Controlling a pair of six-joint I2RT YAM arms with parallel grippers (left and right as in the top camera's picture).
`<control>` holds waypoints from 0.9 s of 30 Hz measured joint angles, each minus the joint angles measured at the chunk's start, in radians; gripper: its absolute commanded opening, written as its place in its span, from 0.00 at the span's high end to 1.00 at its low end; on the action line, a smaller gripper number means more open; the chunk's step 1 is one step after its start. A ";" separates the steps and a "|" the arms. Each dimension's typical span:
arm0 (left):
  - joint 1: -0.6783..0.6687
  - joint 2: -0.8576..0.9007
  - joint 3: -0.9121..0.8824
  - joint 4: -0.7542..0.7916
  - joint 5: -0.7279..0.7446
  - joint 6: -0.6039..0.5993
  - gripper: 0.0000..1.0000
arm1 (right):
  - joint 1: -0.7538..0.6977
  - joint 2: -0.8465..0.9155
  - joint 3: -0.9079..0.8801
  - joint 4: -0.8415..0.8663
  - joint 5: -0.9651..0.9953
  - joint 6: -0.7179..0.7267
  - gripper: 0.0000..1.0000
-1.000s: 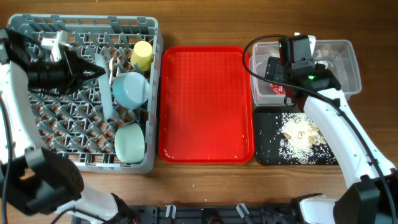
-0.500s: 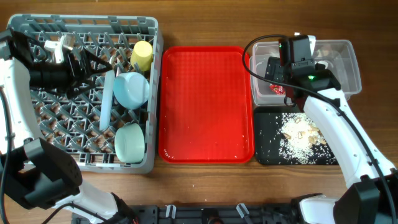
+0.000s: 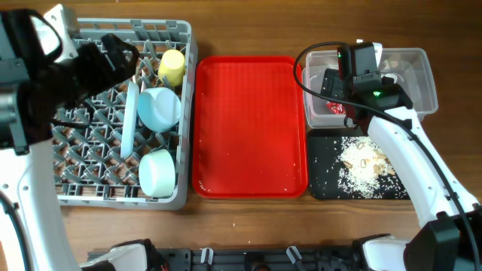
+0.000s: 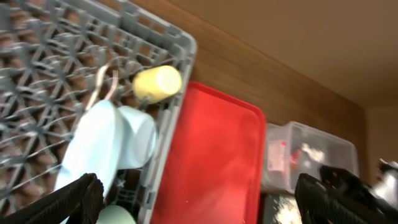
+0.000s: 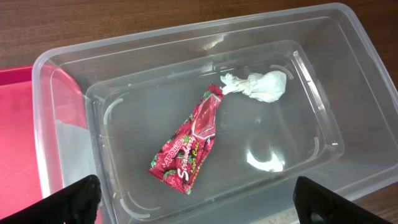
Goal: Sort waste into correct bins and load items into the dishwasher rack
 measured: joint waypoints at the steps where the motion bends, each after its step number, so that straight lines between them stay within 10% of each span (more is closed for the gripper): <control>1: -0.024 0.002 0.000 0.000 -0.040 -0.020 0.00 | 0.000 0.000 0.000 0.000 0.000 0.000 0.00; 19: -0.067 0.015 0.000 0.000 -0.127 -0.060 0.00 | 0.002 -0.021 -0.001 0.000 0.000 0.000 0.00; 27: -0.067 0.015 0.000 0.000 -0.127 -0.060 0.00 | 0.003 -0.486 -0.005 0.000 0.000 0.000 0.00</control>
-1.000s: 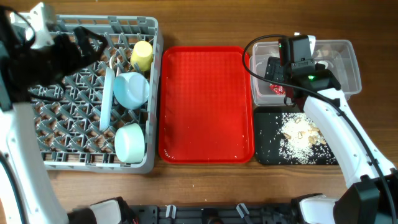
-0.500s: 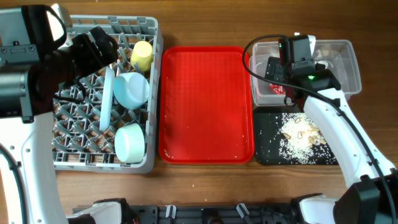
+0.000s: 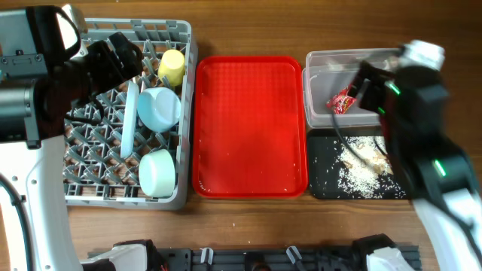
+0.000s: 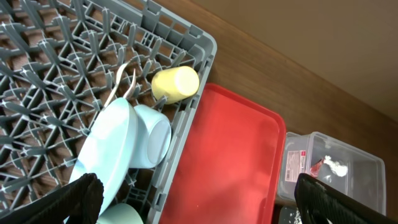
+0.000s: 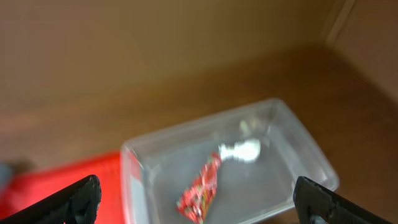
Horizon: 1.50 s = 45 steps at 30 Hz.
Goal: Sort waste into correct bins and load items into the dishwasher rack
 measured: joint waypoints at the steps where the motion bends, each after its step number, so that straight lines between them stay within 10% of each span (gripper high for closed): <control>1: 0.000 0.000 0.000 0.000 0.000 0.000 0.00 | 0.000 -0.076 0.000 0.000 0.000 0.000 0.00; 14: 0.000 0.000 0.000 0.000 0.000 0.000 0.00 | -0.001 -0.797 -0.023 -0.118 -0.019 0.000 0.00; 26: 0.000 0.000 0.000 0.001 -0.004 0.000 0.00 | -0.125 -0.950 -0.892 0.914 -0.376 0.005 0.00; 45: 0.000 0.000 0.000 0.000 -0.004 0.000 0.00 | -0.125 -1.014 -1.168 0.643 -0.444 -0.229 0.00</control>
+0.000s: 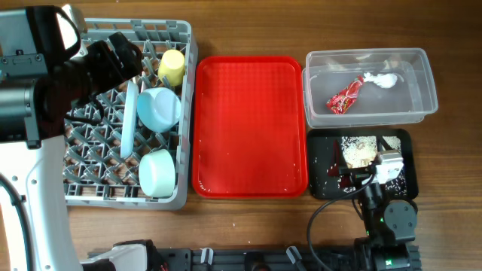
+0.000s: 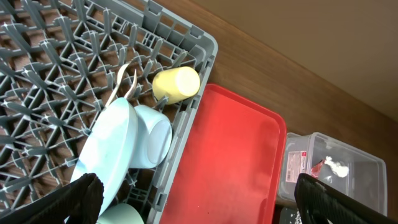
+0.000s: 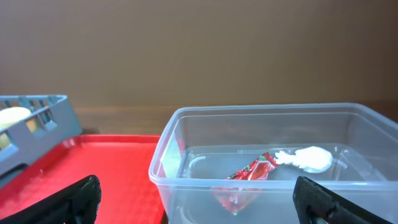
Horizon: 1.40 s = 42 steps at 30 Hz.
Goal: Sort waste into correct bins and load items into the dishwasher rack
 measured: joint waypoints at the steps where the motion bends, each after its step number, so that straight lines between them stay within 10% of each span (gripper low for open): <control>1: 0.000 0.000 0.000 0.000 0.000 0.000 0.00 | 0.000 0.000 0.000 0.000 -0.002 -0.014 0.00; 26: -0.029 -0.047 -0.002 0.000 -0.006 0.000 0.00 | 0.000 0.000 0.000 0.000 -0.002 -0.040 0.00; 34: -0.130 -0.504 -0.125 0.006 -0.007 0.000 0.00 | 0.000 0.000 0.000 0.000 -0.009 -0.040 0.00; 42: -0.130 -1.084 -0.686 0.100 -0.022 -0.009 0.00 | 0.000 -0.002 0.000 0.003 -0.009 -0.040 0.00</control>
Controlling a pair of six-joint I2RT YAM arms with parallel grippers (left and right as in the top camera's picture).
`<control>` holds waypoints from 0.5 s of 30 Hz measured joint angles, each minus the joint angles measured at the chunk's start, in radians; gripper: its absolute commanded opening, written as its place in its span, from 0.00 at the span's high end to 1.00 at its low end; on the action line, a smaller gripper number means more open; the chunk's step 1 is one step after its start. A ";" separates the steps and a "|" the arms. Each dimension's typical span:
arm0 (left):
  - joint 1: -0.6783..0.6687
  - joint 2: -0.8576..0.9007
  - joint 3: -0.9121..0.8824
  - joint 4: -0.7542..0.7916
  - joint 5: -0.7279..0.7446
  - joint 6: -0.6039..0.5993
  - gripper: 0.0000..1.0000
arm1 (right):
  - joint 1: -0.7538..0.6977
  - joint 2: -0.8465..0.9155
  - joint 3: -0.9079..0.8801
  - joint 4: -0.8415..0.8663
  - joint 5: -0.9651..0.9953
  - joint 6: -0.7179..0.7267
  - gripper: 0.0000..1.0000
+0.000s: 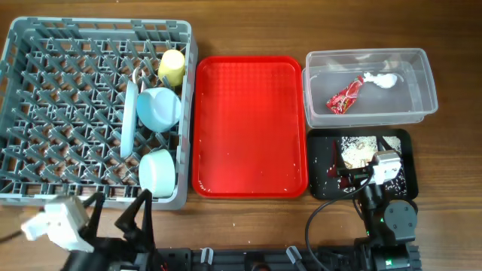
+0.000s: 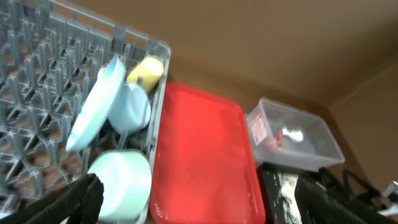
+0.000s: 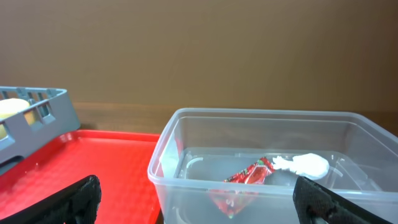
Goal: Sort waste into correct bins and load items into the dishwasher rack
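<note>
The grey dish rack (image 1: 45, 113) holds a yellow cup (image 1: 172, 66), a pale blue plate (image 1: 129, 120) on edge, a blue bowl (image 1: 160, 108) and a pale green bowl (image 1: 157, 172). A red wrapper (image 1: 344, 98) and a white crumpled tissue (image 1: 381, 79) lie in the clear bin (image 1: 422, 105). The black bin (image 1: 320, 188) holds food crumbs (image 1: 359, 153). The red tray (image 1: 251, 124) is bare. My left gripper (image 2: 199, 208) is open and empty, low at the table's front left. My right gripper (image 3: 199, 208) is open and empty, low in front of the clear bin (image 3: 186, 180).
The left arm (image 1: 71, 226) lies folded at the front left edge, below the rack. At the front right the right arm (image 1: 392, 214) is folded, its wrist over the black bin's near side. Bare wooden table shows behind the rack, tray and bins.
The left arm was over the rack's top left corner. It is now down at the table's front left edge, looking across the rack and tray. The right arm has not moved.
The right gripper was open over the clear bin, with wrapper and tissue lying inside, and the left arm was over the rack. Then the right arm was higher, then folded at the front right. Now the left arm is folded at the front too.
</note>
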 measured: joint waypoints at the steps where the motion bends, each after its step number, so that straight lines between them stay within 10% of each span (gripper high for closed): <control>1: 0.000 -0.078 -0.092 0.102 0.000 -0.006 0.00 | 0.000 0.000 0.000 0.000 0.000 0.000 0.00; 9: 0.000 -0.323 -0.677 1.059 0.015 -0.032 0.00 | 0.000 0.000 0.000 -0.001 0.000 0.000 0.00; 15: 0.000 -0.323 -1.025 1.352 0.019 -0.035 0.00 | 0.000 0.000 0.000 -0.001 0.000 0.000 0.00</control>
